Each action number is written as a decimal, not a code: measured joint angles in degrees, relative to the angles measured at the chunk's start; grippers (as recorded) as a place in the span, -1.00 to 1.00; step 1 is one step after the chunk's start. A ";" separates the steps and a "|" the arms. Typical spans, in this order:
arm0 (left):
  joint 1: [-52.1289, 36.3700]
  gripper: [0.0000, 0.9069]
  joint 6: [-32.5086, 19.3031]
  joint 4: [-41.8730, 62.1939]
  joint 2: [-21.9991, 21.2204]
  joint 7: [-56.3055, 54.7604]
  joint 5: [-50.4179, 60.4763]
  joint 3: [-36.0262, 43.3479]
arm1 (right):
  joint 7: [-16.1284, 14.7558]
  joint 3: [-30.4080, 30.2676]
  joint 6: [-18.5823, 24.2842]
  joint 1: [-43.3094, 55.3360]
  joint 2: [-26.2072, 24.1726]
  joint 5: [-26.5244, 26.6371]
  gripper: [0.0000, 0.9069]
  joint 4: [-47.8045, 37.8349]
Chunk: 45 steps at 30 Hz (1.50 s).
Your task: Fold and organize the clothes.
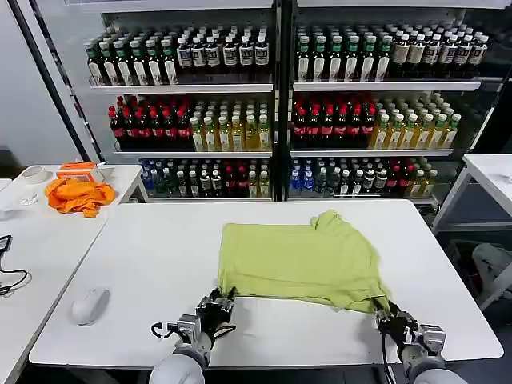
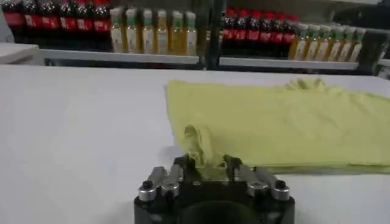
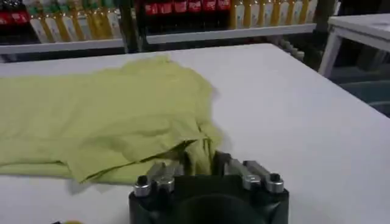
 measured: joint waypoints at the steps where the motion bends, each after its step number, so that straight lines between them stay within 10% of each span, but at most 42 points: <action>1: 0.19 -0.96 0.00 -0.20 0.10 0.02 -0.12 -0.06 | -0.01 0.03 -0.02 -0.22 -0.05 0.02 -1.00 0.29; 26: 15.02 -0.96 -1.60 -15.08 2.46 -0.58 0.03 -3.01 | 1.18 3.20 -2.06 -14.15 -0.68 -1.33 -1.00 12.86; 27: 15.60 -0.96 -1.62 -15.58 2.68 -0.74 0.04 -3.31 | 1.19 3.20 -2.26 -14.68 -0.68 -1.59 -0.53 13.30; 28: 16.04 -0.96 -1.62 -15.98 2.80 -0.78 0.06 -3.53 | 1.20 3.21 -2.43 -15.10 -0.68 -1.83 0.36 13.70; 29: 16.46 -0.47 -1.61 -16.40 2.95 -0.82 0.10 -3.72 | 1.18 3.22 -2.60 -15.55 -0.68 -2.10 1.00 14.13; 30: 16.94 0.98 -1.58 -16.89 3.13 -0.82 0.20 -3.93 | 1.13 3.26 -2.72 -15.89 -0.68 -2.39 1.00 14.47; 45: 18.68 1.00 -1.16 -22.10 5.53 -0.33 0.61 -8.44 | 1.44 4.98 -2.91 -15.16 -3.11 -4.61 1.00 17.94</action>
